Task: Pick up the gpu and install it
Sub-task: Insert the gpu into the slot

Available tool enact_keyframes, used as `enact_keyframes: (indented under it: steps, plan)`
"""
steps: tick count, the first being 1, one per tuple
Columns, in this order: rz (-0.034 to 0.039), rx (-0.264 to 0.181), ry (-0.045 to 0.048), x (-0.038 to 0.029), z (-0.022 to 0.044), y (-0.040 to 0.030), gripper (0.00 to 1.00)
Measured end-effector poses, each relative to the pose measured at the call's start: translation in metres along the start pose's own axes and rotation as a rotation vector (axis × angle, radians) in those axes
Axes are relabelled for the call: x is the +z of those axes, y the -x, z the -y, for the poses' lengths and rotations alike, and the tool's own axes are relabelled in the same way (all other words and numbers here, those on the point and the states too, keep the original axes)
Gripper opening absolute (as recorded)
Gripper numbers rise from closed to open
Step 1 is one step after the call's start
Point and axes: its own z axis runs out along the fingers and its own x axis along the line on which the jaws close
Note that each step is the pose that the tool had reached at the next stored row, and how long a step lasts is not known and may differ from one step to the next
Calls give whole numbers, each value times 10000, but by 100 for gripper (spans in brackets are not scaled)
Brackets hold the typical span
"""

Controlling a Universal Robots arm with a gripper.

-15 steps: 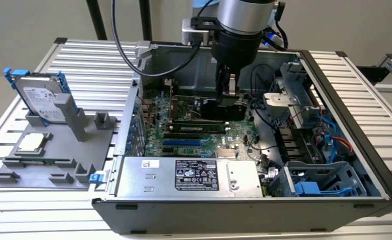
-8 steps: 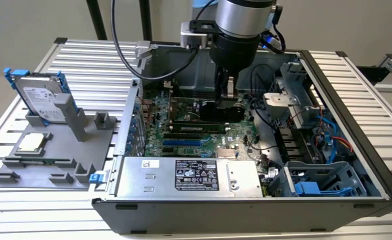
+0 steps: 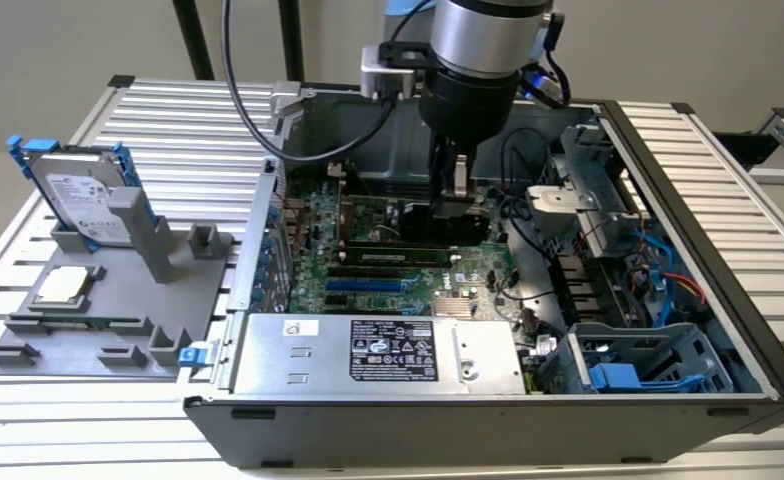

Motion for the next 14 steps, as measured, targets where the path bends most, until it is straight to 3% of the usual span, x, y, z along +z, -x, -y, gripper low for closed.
enact_keyframes:
  steps: [8, 14]
  plan:
    - [-1, 1, 1, 36, -3, 0, 0]
    - [-2, 0, 1, 66, -41, -1, 0]
